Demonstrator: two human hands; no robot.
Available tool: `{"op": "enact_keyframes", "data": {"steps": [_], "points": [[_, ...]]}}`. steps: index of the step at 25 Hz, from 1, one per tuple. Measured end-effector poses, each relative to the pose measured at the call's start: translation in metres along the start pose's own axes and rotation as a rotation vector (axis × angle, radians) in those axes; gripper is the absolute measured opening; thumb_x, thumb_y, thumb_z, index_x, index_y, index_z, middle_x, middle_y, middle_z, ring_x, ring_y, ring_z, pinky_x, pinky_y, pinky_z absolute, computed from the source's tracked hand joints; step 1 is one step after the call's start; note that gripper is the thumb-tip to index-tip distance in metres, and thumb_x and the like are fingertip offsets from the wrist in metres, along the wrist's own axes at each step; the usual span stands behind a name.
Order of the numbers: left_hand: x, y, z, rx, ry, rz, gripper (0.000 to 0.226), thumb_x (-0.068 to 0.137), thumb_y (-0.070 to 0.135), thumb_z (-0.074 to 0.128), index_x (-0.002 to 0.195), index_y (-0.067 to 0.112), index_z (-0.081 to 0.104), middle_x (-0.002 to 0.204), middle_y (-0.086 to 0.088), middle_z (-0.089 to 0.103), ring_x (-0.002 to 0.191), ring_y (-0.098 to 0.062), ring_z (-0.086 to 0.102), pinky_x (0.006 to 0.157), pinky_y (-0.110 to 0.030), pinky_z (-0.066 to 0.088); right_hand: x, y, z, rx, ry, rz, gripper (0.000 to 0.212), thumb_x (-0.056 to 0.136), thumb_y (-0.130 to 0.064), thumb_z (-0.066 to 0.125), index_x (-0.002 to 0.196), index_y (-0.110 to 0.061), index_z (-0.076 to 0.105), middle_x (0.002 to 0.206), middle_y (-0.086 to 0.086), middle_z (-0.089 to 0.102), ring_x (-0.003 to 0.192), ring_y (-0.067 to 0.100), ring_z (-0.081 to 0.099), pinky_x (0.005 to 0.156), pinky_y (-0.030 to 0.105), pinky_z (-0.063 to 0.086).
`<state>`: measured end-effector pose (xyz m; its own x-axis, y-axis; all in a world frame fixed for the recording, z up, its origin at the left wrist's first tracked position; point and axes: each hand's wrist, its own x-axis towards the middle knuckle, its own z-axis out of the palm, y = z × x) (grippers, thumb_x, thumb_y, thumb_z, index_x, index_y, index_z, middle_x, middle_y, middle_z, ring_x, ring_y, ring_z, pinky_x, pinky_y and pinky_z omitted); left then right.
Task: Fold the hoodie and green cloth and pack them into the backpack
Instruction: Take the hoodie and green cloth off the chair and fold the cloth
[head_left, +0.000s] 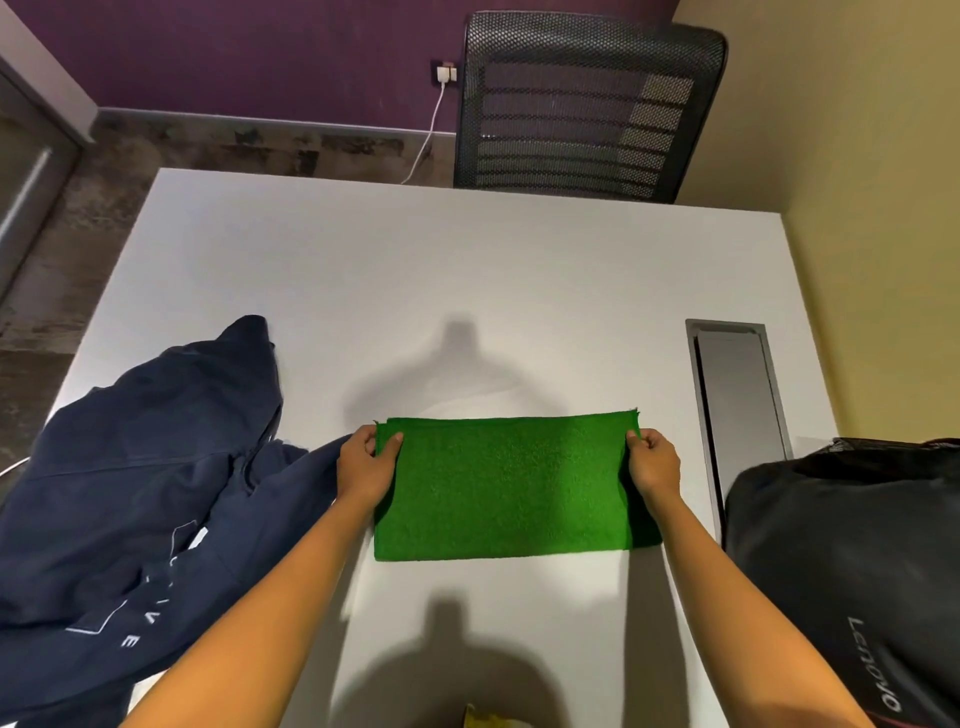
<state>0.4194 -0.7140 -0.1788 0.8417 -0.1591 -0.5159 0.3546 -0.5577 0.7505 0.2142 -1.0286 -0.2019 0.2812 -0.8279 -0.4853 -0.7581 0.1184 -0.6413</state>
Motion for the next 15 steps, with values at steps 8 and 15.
{"op": "enact_keyframes", "data": {"steps": [8, 15], "points": [[0.0055, -0.0013, 0.0008, -0.056, 0.032, -0.063, 0.031, 0.091, 0.005, 0.069, 0.119, 0.004, 0.054, 0.114, -0.017, 0.068, 0.089, -0.017, 0.064, 0.071, -0.018, 0.046, -0.0041, -0.0042, -0.0013, -0.074, 0.026, -0.003, 0.024, 0.101, -0.020, 0.038, 0.089, -0.005, 0.053, 0.088, 0.009, 0.057, 0.085, 0.028, 0.051, 0.072, 0.034, 0.034], [0.0062, 0.0005, 0.0053, -0.170, 0.071, -0.118, 0.021, 0.090, 0.007, 0.071, 0.109, 0.007, 0.063, 0.098, -0.010, 0.072, 0.079, -0.016, 0.067, 0.069, -0.022, 0.051, 0.0000, -0.0058, -0.0047, -0.121, 0.015, 0.004, 0.024, 0.103, -0.018, 0.035, 0.088, -0.006, 0.049, 0.092, 0.013, 0.055, 0.086, 0.028, 0.049, 0.073, 0.035, 0.034]]}}
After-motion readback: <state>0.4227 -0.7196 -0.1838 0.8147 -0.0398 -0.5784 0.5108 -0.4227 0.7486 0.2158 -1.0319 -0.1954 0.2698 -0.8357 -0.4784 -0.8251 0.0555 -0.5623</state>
